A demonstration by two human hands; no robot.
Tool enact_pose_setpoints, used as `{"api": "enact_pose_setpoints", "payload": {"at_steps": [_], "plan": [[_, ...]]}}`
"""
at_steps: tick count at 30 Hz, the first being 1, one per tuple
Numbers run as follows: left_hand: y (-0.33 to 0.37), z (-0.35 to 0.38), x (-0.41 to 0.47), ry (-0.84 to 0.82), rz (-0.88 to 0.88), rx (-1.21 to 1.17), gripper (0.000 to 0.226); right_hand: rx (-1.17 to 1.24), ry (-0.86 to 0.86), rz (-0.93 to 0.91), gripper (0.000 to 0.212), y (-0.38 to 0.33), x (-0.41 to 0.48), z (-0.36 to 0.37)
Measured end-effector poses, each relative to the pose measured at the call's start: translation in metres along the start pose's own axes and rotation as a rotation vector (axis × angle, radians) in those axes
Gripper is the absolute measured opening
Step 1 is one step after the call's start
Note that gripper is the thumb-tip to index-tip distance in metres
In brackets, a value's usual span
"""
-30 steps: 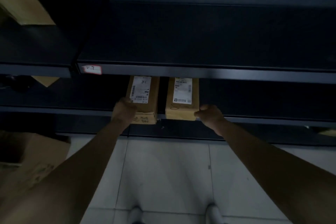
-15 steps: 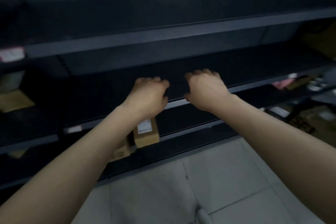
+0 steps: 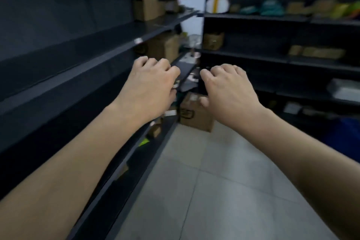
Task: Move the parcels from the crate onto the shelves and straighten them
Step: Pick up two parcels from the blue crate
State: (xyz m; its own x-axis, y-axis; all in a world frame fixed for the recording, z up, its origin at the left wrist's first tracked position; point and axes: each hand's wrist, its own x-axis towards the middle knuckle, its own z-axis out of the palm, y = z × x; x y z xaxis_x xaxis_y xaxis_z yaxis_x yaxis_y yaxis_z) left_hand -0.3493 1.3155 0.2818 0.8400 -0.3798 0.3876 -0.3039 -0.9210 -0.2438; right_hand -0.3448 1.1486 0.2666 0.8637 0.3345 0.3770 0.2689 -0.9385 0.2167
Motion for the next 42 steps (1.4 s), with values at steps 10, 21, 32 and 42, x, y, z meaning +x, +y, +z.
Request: {"api": "enact_pose_setpoints", "payload": {"at_steps": [10, 21, 32, 42], "plan": [[0.275, -0.003, 0.207, 0.219, 0.451, -0.144, 0.045, -0.179, -0.098, 0.538, 0.039, 0.292, -0.088, 0.019], [0.522, -0.002, 0.311, 0.354, 0.830, -0.538, 0.038, -0.277, -0.187, 1.050, 0.059, 0.483, -0.205, 0.029], [0.732, 0.053, 0.452, 0.255, 1.086, -0.768, 0.039, -0.368, -0.254, 1.451, 0.045, 0.675, -0.243, 0.085], [0.902, 0.085, 0.508, 0.096, 1.250, -0.894, 0.029, -0.324, -0.353, 1.746, 0.045, 0.792, -0.325, 0.134]]}}
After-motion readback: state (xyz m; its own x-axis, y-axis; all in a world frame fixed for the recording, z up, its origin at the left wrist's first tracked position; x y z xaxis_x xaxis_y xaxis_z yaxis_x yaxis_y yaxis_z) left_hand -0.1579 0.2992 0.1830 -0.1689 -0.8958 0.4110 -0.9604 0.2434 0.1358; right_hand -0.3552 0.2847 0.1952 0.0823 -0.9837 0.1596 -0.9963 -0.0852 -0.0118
